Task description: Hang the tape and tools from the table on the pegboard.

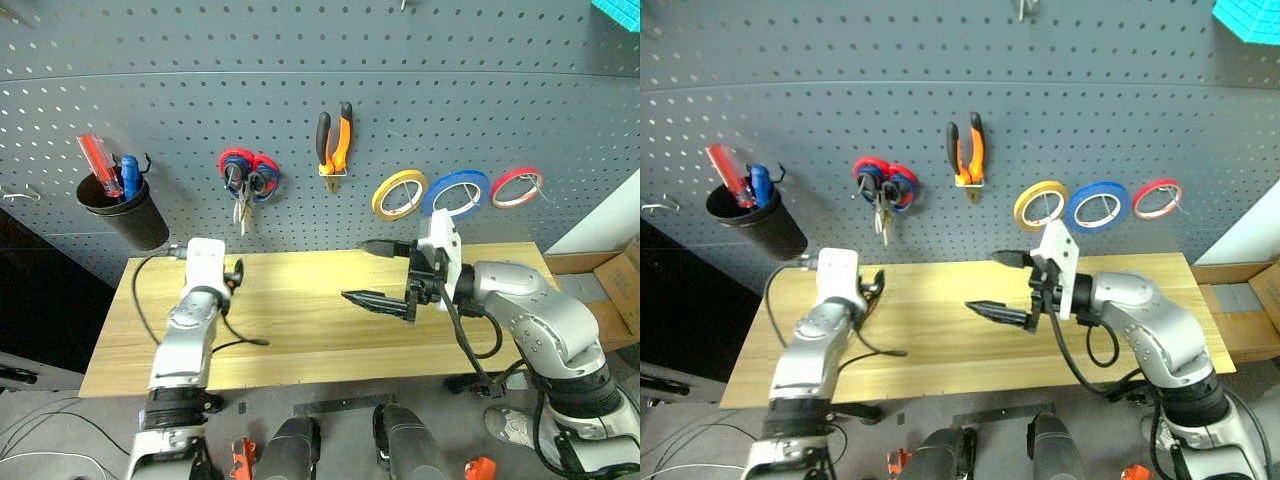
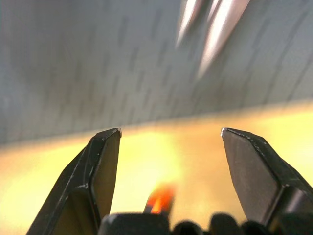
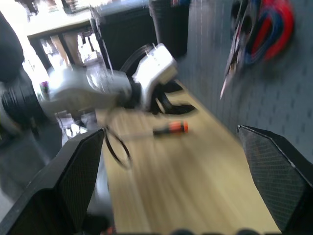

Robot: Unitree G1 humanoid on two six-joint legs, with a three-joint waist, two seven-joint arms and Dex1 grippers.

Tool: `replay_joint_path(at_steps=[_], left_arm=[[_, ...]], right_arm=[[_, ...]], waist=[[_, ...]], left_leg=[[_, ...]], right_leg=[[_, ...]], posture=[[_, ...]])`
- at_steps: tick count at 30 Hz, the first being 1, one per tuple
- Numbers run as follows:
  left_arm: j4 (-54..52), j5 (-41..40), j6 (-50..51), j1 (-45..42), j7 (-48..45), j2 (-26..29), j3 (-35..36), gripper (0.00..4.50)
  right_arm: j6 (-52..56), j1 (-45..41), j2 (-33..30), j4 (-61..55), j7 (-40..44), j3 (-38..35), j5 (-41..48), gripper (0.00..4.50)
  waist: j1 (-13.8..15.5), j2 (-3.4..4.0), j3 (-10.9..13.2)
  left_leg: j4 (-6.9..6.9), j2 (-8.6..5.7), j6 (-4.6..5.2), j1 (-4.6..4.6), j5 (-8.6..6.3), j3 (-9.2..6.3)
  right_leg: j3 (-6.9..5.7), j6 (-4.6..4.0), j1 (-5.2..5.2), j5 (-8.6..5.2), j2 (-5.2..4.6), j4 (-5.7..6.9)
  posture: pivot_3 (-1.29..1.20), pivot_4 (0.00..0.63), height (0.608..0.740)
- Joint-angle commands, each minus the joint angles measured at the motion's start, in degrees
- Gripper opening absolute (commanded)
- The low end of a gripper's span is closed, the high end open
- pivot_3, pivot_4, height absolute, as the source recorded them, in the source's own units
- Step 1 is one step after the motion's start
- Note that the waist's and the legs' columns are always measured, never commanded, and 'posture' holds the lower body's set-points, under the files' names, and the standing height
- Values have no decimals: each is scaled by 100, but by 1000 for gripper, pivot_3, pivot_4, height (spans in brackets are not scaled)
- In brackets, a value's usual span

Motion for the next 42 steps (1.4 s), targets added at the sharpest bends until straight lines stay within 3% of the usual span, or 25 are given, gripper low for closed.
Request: replay_joint_path(at_steps=[1,11,20,29,32,39,42], left_arm=[[-237,-123,393,-52,-655,520,-136,3585],[1343,-252,739,-811,-1902,1318,-695,3585],[2409,-199,799,-1048,-1868,1213,-855,3585],[2788,-136,1029,-1156,-1575,1043,-882,3585],[2635,-169,1124,-1053,-1709,1045,-936,3037],[2136,-167,1255,-763,-1631,1092,-873,538],[903,-177,832,-269,-1546,1191,-678,400]], right_arm=[[-77,21,49,-103,79,195,-104,4500],[-19,318,93,-182,83,578,-342,4500],[87,414,-9,-274,-4,541,-435,4500],[181,404,91,-360,-137,422,-310,4500],[130,317,239,-297,-262,295,-285,4500],[117,248,217,-240,-200,401,-420,4500],[102,165,249,-232,-102,307,-296,4500]], waist=[[9,0,0],[30,0,-1],[8,0,-1],[6,-1,-1],[4,-1,-1],[-1,0,0],[-17,1,0]], left_leg=[[1,0,0,0,0,-1],[4,-9,-2,2,1,-3],[2,-7,0,0,-3,-3],[3,-8,3,1,-5,-3],[2,-7,4,2,-5,-3],[0,-7,4,3,-5,-3],[0,-7,6,2,-7,-2]], right_leg=[[-2,0,2,0,-1,0],[-1,5,8,3,-8,-8],[3,4,4,3,-8,-8],[8,5,5,3,-9,-8],[14,5,7,3,-10,-8],[22,5,6,2,-10,-9],[27,5,5,2,-10,-11]], posture=[[-40,213,740],[-54,218,740],[-70,227,740],[-76,250,740],[-78,255,740],[-69,255,740],[-59,246,740]])
